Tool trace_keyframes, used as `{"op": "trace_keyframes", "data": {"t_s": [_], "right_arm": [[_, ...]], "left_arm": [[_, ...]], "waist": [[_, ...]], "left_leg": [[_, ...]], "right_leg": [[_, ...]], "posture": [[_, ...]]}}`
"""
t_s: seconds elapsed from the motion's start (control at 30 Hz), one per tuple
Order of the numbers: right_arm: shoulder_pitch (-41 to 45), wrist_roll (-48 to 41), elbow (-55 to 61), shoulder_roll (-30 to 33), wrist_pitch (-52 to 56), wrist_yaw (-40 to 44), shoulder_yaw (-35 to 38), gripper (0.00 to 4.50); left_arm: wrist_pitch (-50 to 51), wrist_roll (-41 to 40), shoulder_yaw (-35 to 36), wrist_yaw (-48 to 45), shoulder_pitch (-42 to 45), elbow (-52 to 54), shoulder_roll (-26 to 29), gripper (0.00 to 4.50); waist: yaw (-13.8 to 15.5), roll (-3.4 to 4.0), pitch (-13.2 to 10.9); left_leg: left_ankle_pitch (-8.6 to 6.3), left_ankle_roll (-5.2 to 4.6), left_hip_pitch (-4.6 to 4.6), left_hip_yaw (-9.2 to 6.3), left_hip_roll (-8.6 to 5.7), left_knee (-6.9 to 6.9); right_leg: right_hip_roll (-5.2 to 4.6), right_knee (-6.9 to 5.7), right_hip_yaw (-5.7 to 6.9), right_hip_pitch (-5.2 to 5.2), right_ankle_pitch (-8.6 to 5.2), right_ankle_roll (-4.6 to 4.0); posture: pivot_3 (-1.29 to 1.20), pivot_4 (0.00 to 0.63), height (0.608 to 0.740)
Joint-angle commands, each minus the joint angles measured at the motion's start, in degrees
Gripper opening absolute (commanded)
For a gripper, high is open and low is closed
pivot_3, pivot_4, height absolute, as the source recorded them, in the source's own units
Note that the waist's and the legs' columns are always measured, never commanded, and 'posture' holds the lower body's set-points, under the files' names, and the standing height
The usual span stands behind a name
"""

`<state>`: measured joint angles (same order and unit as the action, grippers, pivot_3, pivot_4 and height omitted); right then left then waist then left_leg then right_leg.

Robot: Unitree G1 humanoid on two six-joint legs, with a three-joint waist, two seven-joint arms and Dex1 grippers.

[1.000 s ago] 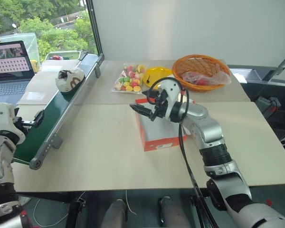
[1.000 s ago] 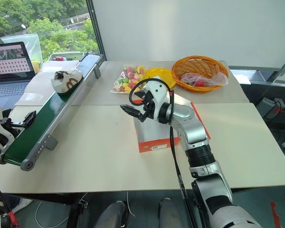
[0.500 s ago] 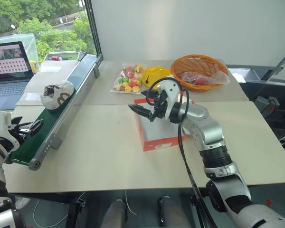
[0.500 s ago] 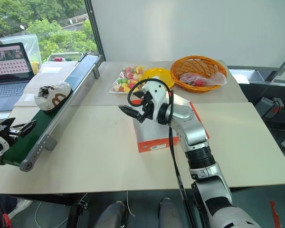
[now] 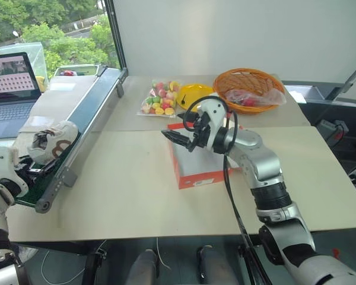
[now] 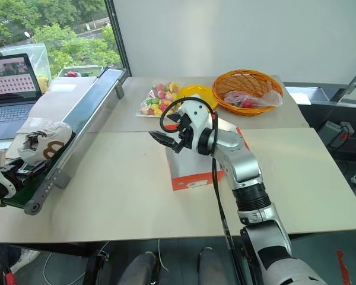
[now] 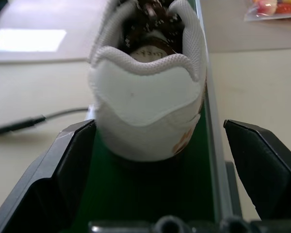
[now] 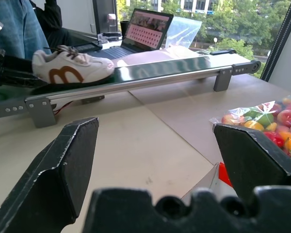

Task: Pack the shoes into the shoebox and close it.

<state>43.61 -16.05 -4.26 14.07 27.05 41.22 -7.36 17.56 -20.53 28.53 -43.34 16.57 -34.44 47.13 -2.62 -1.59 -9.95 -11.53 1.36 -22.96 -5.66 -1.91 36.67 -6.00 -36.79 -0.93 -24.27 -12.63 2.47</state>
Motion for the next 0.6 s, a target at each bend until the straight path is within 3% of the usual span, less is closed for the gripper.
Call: {"op": "trace_keyframes", "data": {"t_s": [0.03, 0.13, 0.23, 0.4, 0.5, 0.6], "right_arm": [[0.5, -0.6, 2.9, 0.5, 0.2, 0.3, 0.4, 4.50], [0.5, -0.5, 2.9, 0.8, 0.4, 0.3, 0.4, 4.50], [0.4, -0.7, 3.3, 1.0, 0.7, 0.2, 0.4, 4.50], [0.0, -4.1, 4.7, -0.4, 3.6, -0.9, 2.7, 4.50], [0.6, -11.0, 6.1, -3.5, 9.3, -3.4, 7.3, 4.50], [2.0, -17.2, 6.6, -7.2, 15.1, -8.1, 12.3, 4.50]], "left_arm": [[2.1, -2.7, 1.3, -1.1, -0.3, 2.0, -0.1, 3.77], [2.6, -3.8, 1.9, -0.7, -0.4, 3.5, -0.8, 2.68], [4.9, -5.5, 2.1, 0.0, -0.5, 8.5, -1.9, 2.15], [10.6, -11.9, 3.7, 3.5, -1.8, 28.1, -5.7, 2.06], [14.3, -15.5, 2.8, 10.0, -0.8, 42.0, -9.3, 2.06], [15.9, -14.6, 0.1, 14.9, 1.4, 48.0, -11.0, 2.06]], "waist": [[0.0, 0.00, 0.0], [0.6, 0.00, 0.0], [1.2, 0.00, 0.0], [1.0, -0.10, 0.0], [0.7, -0.11, 0.0], [0.4, -0.11, 0.0]], "left_leg": [[0.00, 0.00, 0.01, 0.00, 0.00, 0.00], [0.00, 0.00, 0.03, -0.03, -0.01, 0.00], [0.04, 0.06, 0.03, -0.06, -0.02, 0.00], [0.05, 0.07, -0.06, -0.06, 0.01, 0.01], [0.04, 0.08, -0.14, -0.08, 0.00, 0.01], [0.04, 0.08, -0.12, -0.08, -0.02, 0.01]], "right_leg": [[0.00, 0.00, 0.00, 0.00, 0.00, 0.00], [-0.01, -0.01, 0.01, 0.04, 0.00, 0.00], [-0.02, 0.00, 0.03, 0.08, 0.00, 0.00], [-0.01, 0.00, 0.03, 0.00, 0.01, -0.01], [-0.05, 0.03, 0.00, -0.03, 0.02, -0.04], [-0.07, 0.03, -0.03, -0.01, 0.03, -0.05]], "posture": [[0.00, 0.150, 0.740], [0.00, 0.150, 0.740], [0.00, 0.150, 0.740], [0.00, 0.150, 0.740], [0.00, 0.150, 0.740], [0.00, 0.150, 0.740]]}}
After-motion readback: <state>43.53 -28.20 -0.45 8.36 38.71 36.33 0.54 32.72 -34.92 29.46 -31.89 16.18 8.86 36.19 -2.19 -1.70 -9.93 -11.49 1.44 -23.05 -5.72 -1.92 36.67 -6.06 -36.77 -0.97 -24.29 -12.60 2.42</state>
